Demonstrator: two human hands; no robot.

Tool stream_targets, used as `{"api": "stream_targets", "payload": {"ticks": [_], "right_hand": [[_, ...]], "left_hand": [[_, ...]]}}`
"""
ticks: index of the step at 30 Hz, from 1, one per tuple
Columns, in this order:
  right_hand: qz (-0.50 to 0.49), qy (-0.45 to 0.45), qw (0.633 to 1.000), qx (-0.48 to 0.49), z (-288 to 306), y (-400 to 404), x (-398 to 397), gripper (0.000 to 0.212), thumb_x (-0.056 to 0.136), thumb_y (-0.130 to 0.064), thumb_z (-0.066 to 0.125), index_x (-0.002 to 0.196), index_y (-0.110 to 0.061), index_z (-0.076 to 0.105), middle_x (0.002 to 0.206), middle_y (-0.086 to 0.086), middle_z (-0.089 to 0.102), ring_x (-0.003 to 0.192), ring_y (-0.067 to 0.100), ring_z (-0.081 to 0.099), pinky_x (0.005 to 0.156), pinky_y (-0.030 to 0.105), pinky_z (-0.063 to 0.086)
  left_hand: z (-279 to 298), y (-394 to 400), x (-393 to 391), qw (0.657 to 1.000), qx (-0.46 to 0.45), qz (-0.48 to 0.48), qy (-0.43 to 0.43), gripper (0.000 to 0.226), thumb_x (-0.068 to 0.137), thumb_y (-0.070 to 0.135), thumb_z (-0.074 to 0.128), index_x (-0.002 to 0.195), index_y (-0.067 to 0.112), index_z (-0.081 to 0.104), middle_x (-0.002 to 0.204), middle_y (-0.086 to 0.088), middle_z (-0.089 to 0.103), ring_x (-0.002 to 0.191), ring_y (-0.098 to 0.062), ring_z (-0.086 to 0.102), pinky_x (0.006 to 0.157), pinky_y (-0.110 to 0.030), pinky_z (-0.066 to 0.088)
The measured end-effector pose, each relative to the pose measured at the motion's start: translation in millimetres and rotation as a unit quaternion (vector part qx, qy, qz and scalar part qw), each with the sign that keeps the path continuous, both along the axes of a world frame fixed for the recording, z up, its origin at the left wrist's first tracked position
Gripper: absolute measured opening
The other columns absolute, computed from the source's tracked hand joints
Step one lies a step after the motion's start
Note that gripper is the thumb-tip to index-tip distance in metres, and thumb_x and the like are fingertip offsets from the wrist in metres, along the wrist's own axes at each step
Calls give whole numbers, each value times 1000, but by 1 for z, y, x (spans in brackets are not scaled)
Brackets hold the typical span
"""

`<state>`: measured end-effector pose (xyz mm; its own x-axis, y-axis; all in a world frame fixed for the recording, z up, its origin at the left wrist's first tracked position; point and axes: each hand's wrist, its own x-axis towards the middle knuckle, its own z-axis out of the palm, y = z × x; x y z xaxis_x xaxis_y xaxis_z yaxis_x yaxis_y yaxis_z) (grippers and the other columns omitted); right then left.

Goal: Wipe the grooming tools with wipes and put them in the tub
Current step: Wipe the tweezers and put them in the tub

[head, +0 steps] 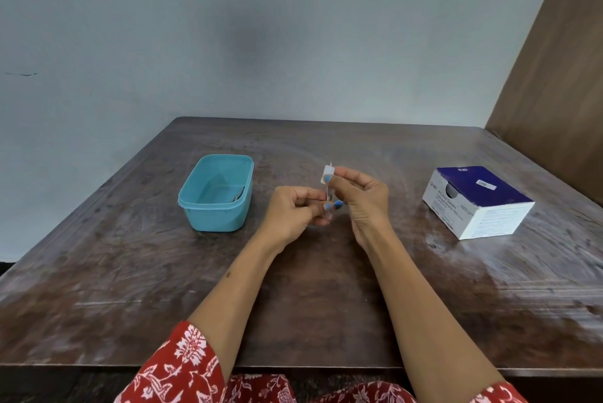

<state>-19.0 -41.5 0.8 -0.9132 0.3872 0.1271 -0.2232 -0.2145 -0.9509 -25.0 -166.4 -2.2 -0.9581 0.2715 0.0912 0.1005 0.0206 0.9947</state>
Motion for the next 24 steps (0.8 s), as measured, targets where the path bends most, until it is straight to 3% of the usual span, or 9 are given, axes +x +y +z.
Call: {"api": "stream_targets", "payload": {"ticks": [4,8,14,20,24], "right_hand": [[-23,3,999,-40,-2,4,-3,16,69,-4,79,82,-11,73,70,-4,73,64,2,67,59,15,50],[34,-12,999,-14,-3,2,-3,13,70,-4,78,78,-14,74,70,1,74,64,8,67,60,19,51],[8,-2,1000,-14,-3,3,-3,15,72,-2,76,83,-11,73,69,-3,74,65,5,68,60,16,51],[47,-34,998,18,-4,0,-1,12,73,-11,77,84,-10,75,75,7,73,77,21,65,75,36,53],[9,-38,999,0,-3,2,-4,12,75,-14,75,85,-9,75,78,5,72,81,20,62,78,39,50]], "left_hand": [[0,4,3,1000,-5,-13,-6,15,79,-6,66,83,8,67,69,-7,68,56,-8,67,55,-19,57],[0,2,3,999,3,29,22,18,80,-5,65,98,-3,67,74,-9,68,58,-6,68,57,-17,56],[0,0,2,1000,-12,6,9,18,80,-3,66,97,2,67,76,-8,70,62,-10,69,58,-19,56],[0,0,0,999,-16,33,28,20,81,-2,66,100,3,68,77,-4,69,64,-7,69,58,-16,55],[0,0,2,999,-30,5,17,17,80,-2,67,85,13,68,75,-6,70,63,-9,69,59,-20,57]]}}
